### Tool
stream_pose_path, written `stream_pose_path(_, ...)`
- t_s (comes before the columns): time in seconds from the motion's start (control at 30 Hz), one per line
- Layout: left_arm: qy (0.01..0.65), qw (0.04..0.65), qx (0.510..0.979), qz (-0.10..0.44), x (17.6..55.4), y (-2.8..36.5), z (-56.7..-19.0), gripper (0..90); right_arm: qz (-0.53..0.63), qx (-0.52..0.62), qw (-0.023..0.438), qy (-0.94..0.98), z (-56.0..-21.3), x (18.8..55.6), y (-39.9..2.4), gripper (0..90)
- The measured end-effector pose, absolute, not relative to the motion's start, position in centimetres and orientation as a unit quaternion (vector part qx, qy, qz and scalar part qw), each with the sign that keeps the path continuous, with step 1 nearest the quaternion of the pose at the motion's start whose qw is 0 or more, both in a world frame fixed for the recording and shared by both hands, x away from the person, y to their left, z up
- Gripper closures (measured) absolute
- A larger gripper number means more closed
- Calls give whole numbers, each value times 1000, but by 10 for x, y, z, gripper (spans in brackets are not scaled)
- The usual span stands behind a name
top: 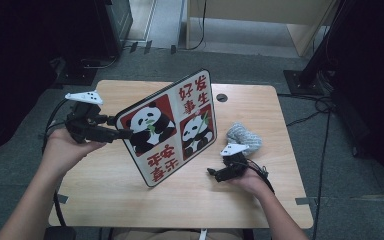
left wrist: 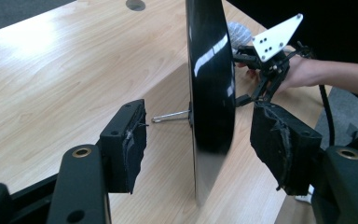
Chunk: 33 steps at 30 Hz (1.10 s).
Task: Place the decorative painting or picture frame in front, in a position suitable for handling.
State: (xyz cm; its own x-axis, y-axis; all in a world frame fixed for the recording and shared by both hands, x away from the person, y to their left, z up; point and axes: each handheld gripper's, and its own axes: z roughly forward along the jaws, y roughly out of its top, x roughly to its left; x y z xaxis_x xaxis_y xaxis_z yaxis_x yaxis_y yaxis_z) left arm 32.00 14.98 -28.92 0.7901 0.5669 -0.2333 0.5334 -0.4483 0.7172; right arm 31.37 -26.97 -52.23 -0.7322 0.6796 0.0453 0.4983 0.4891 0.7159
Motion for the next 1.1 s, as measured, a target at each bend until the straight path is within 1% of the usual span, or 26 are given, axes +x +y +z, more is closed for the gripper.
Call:
stream_pose_path(0.1, 325, 420, 847, 13, 316, 153, -296, 363, 369, 332, 121, 860, -522, 313, -267, 91)
stream_pose_path(0.17, 327, 421, 846, 10, 313, 153, -301, 363, 369, 331, 115, 861, -520, 314, -268, 133)
stream_pose_path(0.37, 334, 428, 840, 2, 305, 156, -316, 363, 386, 342, 103, 851, -510, 318, -274, 148)
stream_pose_path(0.57, 344, 433, 833, -3, 299, 161, -332, 363, 391, 337, 118, 848, -497, 319, -277, 150)
stream_pose_path(0.63, 343, 430, 835, 5, 297, 161, -337, 363, 394, 337, 119, 847, -492, 320, -279, 155)
stream_pose_path(0.7, 340, 433, 835, 3, 295, 160, -343, 364, 398, 341, 114, 844, -489, 321, -281, 178)
stream_pose_path(0.83, 339, 436, 834, -2, 294, 159, -350, 364, 399, 354, 123, 837, -480, 326, -291, 207)
stream_pose_path(0.9, 338, 436, 834, -2, 294, 158, -354, 363, 401, 363, 123, 832, -475, 328, -297, 236)
stream_pose_path(1.1, 335, 432, 837, -7, 294, 153, -365, 364, 404, 377, 132, 823, -465, 332, -314, 270)
